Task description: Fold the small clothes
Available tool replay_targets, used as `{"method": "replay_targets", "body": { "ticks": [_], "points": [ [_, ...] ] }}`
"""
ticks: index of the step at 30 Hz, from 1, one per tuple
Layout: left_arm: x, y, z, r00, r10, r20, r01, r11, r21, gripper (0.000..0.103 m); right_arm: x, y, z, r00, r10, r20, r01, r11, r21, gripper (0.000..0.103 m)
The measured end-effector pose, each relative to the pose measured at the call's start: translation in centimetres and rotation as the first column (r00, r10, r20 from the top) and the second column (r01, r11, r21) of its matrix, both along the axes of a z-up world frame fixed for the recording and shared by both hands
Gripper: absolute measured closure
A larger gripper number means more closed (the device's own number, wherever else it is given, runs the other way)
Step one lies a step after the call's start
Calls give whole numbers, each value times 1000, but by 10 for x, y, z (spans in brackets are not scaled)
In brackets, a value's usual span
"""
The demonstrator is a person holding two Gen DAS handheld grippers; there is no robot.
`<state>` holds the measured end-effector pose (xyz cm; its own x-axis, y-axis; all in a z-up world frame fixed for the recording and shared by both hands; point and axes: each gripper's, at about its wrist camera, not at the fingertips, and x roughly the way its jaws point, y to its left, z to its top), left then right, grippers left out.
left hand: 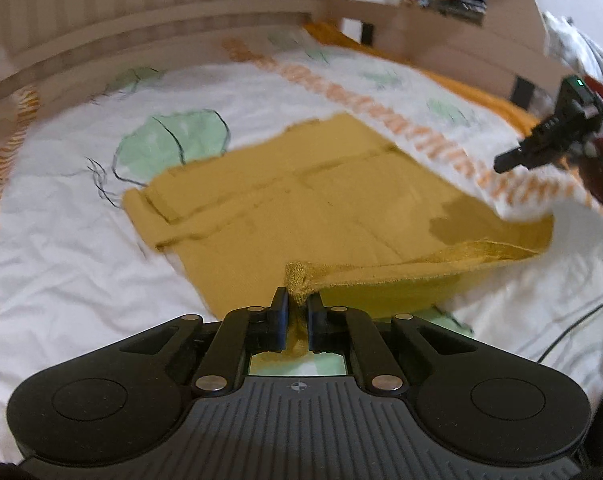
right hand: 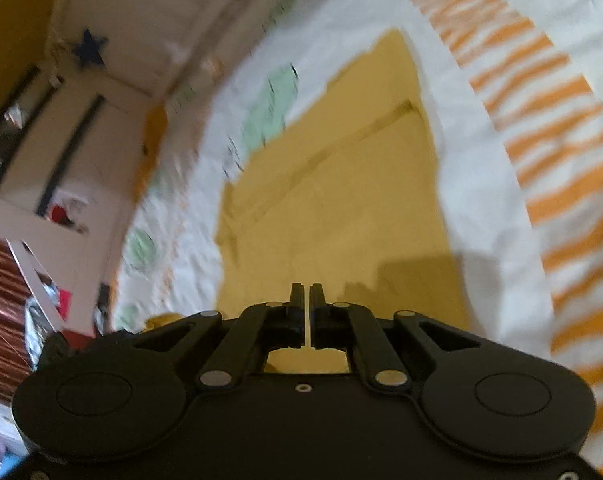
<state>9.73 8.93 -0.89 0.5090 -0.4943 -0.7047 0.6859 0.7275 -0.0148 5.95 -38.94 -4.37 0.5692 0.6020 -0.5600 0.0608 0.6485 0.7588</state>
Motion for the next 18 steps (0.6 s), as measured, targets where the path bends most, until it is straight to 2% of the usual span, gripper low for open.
{"method": "replay_targets", "body": {
  "ticks": [2, 4, 5, 6, 7, 12, 16, 18],
  "points": [
    [6, -3, 2, 1000, 1, 25, -1, 1000, 15, 94, 9, 0, 6, 999, 37, 28, -35, 998, -57, 85],
    [10, -5, 2, 999, 6, 32, -6, 1000, 19, 94, 17, 9, 5, 995, 101, -16, -103, 985, -141, 78],
    [11, -6, 1, 1000, 8, 27, -9, 1000, 16, 94, 18, 10, 4, 993, 105, -51, -112, 978, -178, 53],
    [12, -7, 0, 1000, 9, 28, -10, 1000, 17, 94, 19, 11, 1, 991, 105, -84, -120, 972, -200, 32],
    [13, -8, -1, 999, 10, 31, -10, 1000, 18, 94, 19, 11, -2, 989, 104, -108, -125, 970, -207, 25],
    [14, -3, -6, 1000, 19, 18, -19, 1000, 5, 94, 17, 9, -24, 970, 111, -218, -160, 961, -224, 24],
    [13, 1, -7, 1000, 20, 12, -20, 1000, 11, 94, 10, 13, -15, 973, 172, -157, -208, 944, -257, 24],
    [14, 2, -8, 1000, 24, 7, -24, 1000, 9, 94, 8, 20, -5, 965, 225, -133, -257, 914, -315, 22]
  ]
}}
